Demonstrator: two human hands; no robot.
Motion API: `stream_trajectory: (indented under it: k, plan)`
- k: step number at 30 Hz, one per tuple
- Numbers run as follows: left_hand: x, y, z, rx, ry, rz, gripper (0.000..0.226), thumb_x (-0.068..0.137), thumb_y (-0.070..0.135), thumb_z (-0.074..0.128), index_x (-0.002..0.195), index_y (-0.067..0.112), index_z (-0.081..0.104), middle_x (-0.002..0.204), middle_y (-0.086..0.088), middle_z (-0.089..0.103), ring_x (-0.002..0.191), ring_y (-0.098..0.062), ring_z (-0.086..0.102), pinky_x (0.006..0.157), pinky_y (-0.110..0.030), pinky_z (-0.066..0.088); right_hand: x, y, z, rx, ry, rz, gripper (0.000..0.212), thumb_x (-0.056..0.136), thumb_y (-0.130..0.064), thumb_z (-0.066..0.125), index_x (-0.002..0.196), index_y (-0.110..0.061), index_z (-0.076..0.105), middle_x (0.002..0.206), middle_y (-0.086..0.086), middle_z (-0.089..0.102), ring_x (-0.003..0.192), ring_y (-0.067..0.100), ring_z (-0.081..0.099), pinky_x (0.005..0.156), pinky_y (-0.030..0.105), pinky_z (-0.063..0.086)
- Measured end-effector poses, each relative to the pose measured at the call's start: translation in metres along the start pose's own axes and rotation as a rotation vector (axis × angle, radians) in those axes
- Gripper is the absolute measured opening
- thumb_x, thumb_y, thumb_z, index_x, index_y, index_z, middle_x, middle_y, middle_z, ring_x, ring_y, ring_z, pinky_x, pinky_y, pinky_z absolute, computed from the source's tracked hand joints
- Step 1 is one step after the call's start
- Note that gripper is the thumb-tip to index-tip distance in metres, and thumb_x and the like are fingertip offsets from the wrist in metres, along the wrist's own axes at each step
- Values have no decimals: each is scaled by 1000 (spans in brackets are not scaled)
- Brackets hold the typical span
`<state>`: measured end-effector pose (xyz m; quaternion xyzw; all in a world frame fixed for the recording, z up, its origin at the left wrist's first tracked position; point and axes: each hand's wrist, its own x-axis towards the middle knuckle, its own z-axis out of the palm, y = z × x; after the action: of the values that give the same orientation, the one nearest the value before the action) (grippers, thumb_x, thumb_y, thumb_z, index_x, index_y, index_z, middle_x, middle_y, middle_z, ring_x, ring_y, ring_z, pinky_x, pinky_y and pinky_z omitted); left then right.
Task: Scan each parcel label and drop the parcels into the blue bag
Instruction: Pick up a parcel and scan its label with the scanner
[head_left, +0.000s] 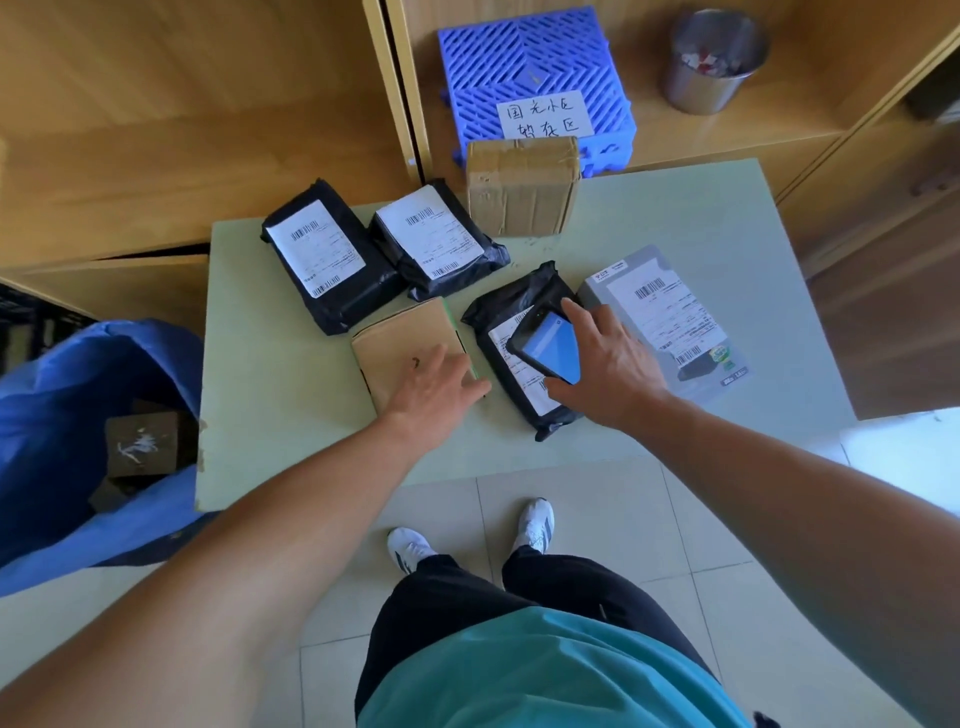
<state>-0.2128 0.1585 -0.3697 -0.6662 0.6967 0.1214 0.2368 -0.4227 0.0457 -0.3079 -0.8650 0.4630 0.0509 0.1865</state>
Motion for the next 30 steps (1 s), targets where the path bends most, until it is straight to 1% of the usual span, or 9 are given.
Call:
stream_trajectory:
  k: [3, 6, 9, 13, 17, 19, 23, 28, 30]
  plan:
    - [6, 3, 6, -19, 19, -47, 63, 92, 23, 66, 144, 37, 34, 137, -12, 31, 126, -39, 36, 86, -46, 52, 0, -3, 7, -3, -15, 8, 104, 78, -53, 73, 158, -23, 13, 134, 7, 42, 119, 31, 51, 94, 44, 48]
    - [17, 6, 8, 2, -17, -101, 64, 98, 32, 62, 152, 44, 29, 152, -12, 18, 130, -39, 34, 83, -40, 50, 1, -3, 14, -11, -28, 19, 104, 78, -54, 73, 158, -23, 13, 134, 7, 42, 119, 30, 51, 93, 44, 49]
    - [24, 9, 8, -1, -3, -117, 49, 99, 32, 61, 144, 42, 43, 158, -12, 9, 131, -39, 31, 79, -39, 50, 1, -1, 16, -21, -34, 24, 104, 78, -53, 73, 158, -23, 14, 135, 7, 42, 119, 31, 51, 94, 44, 48]
    - [20, 8, 4, -25, 6, -101, 31, 97, 25, 61, 128, 30, 58, 143, -9, 30, 120, -36, 38, 80, -40, 57, 1, 0, 14, -29, -50, 31, 105, 78, -53, 73, 158, -23, 13, 137, 8, 41, 120, 31, 50, 95, 43, 47]
    - [7, -2, -10, -35, 7, -57, 41, 98, 6, 49, 136, 22, 55, 163, -8, 19, 129, -38, 38, 86, -42, 55, 10, -5, 2, -32, -33, 11, 104, 79, -52, 73, 159, -22, 13, 137, 8, 41, 121, 30, 49, 93, 42, 47]
    - [-3, -8, -14, -26, 20, -34, 44, 98, 2, 46, 138, 18, 52, 165, -8, 21, 130, -37, 39, 90, -40, 53, 17, -11, -4, -33, -19, -3, 103, 80, -51, 73, 159, -22, 13, 136, 8, 41, 122, 29, 48, 91, 41, 47]
    - [-19, -21, -11, -63, 118, 2, 36, 96, 3, 50, 130, 15, 56, 153, -9, 41, 118, -34, 46, 91, -41, 52, 25, -26, -10, -47, -5, -29, 103, 78, -53, 73, 158, -23, 14, 135, 9, 42, 118, 32, 51, 88, 42, 48]
    - [-39, -31, -17, -142, 152, 4, 22, 91, 4, 65, 112, 9, 65, 123, -11, 60, 105, -33, 52, 70, -37, 49, 30, -50, -11, -31, -4, -80, 100, 78, -54, 72, 156, -22, 19, 134, 10, 42, 120, 34, 50, 93, 46, 48]
    - [-43, -32, -18, -155, 171, -16, 25, 93, 1, 60, 116, 6, 65, 126, -13, 59, 107, -35, 51, 72, -38, 50, 30, -58, -10, -35, -10, -96, 99, 78, -54, 71, 156, -22, 18, 135, 10, 42, 120, 34, 50, 93, 46, 48]
